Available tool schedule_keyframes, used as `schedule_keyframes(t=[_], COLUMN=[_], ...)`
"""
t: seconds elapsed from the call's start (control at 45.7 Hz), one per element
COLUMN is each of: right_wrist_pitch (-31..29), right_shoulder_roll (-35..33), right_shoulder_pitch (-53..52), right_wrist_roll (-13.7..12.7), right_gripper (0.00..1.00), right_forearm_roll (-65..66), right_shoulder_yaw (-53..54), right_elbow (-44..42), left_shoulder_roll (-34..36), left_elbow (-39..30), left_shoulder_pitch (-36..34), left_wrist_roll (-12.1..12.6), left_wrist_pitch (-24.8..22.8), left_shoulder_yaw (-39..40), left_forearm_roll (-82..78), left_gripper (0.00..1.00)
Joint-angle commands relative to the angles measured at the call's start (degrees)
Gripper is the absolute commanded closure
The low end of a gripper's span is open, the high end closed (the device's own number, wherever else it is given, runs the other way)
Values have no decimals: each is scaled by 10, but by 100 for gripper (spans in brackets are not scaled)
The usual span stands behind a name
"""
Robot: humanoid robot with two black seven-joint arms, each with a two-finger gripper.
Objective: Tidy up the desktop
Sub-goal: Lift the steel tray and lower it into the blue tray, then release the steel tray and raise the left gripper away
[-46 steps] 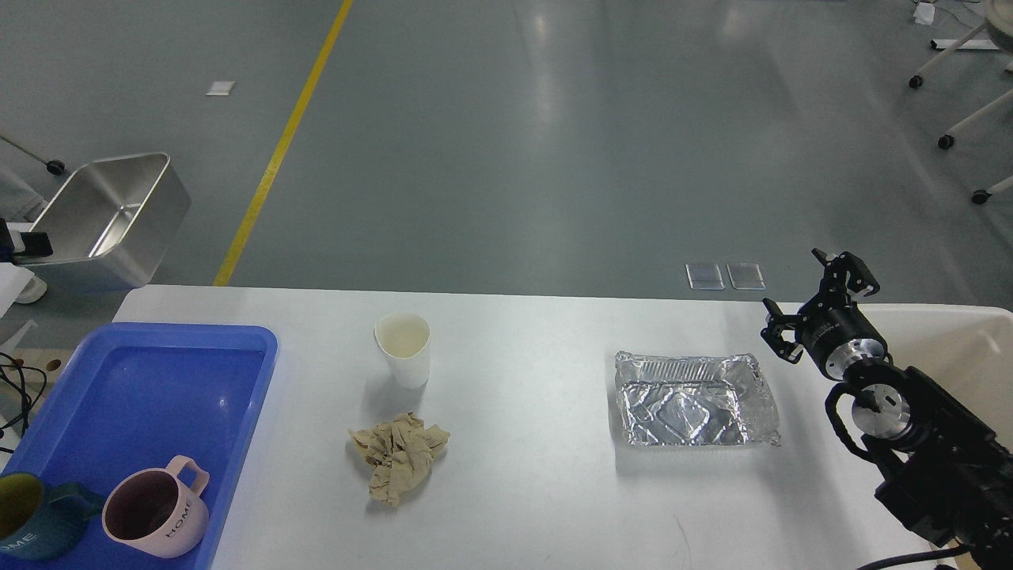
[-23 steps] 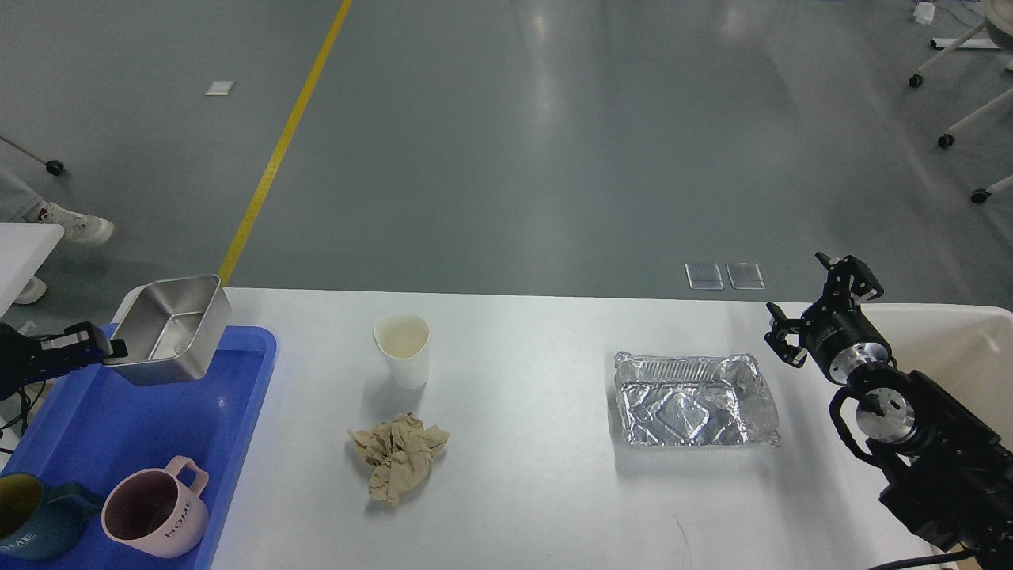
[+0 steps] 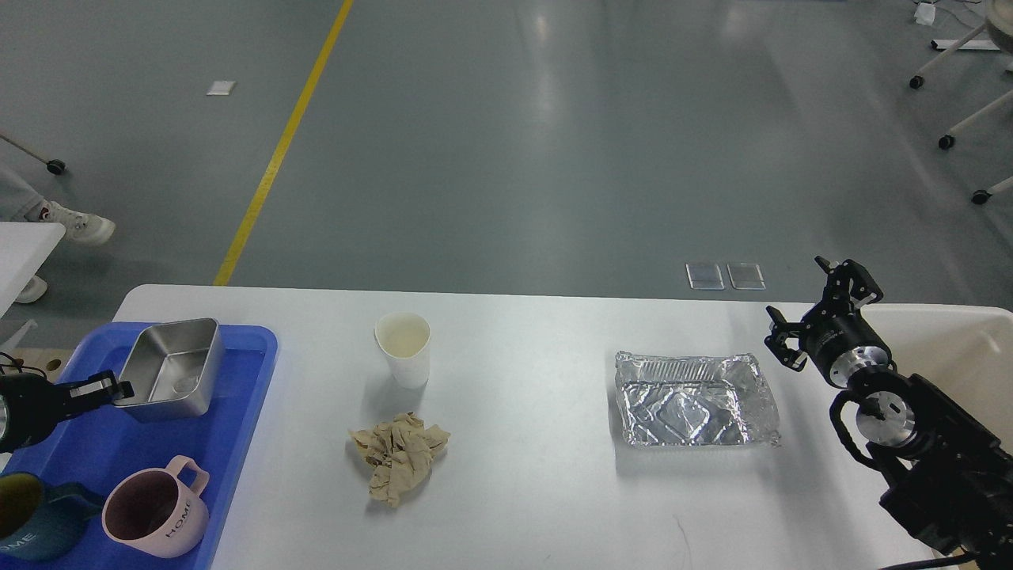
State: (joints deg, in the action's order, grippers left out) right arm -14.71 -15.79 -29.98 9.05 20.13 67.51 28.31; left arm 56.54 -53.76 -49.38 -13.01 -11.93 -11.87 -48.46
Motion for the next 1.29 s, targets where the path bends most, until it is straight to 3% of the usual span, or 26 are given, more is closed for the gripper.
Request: schedule_keyframes(t=[0.0, 0.131, 0.46, 0.679, 0.789, 0.92, 1.073, 1.139, 1.27], right_wrist_pitch=[-1, -1, -1, -1, -1, -1, -1, -1, -1], right_shoulder_roll=[0, -1, -10, -15, -15, -15, -15, -15, -15], right_shoulder_pitch=[0, 0, 0, 0, 1, 1, 0, -1, -2], right_wrist_roll=[0, 0, 0, 0, 0, 0, 0, 0, 0], right_gripper=[0, 0, 0, 0, 0, 0, 0, 0, 0], right_forearm_roll=[0, 0, 0, 0, 0, 0, 0, 0, 0], right_shoulder_yaw=[0, -1, -1, -1, -1, -1, -1, -1, 0], right_elbow=[0, 0, 1, 1, 1, 2, 2, 2, 2], left_shoulder_roll=[-33, -64, -130, -135, -135, -134, -133, -129, -116], left_elbow=[30, 54, 144, 154, 154, 154, 154, 153, 140], left_shoulder_pitch=[11, 18, 49, 66, 66, 60, 59, 60, 59], left_wrist_roll=[2, 0, -18, -20, -19, -21, -33, -59, -128], left_wrist_pitch=[28, 64, 64, 64, 64, 65, 65, 65, 64], left_shoulder_yaw=[0, 0, -6, -7, -5, 1, 24, 44, 62], left_forearm_roll=[1, 0, -3, -3, -1, 0, 0, -1, -1], left_gripper=[100, 100, 100, 97, 86, 59, 39, 27, 19])
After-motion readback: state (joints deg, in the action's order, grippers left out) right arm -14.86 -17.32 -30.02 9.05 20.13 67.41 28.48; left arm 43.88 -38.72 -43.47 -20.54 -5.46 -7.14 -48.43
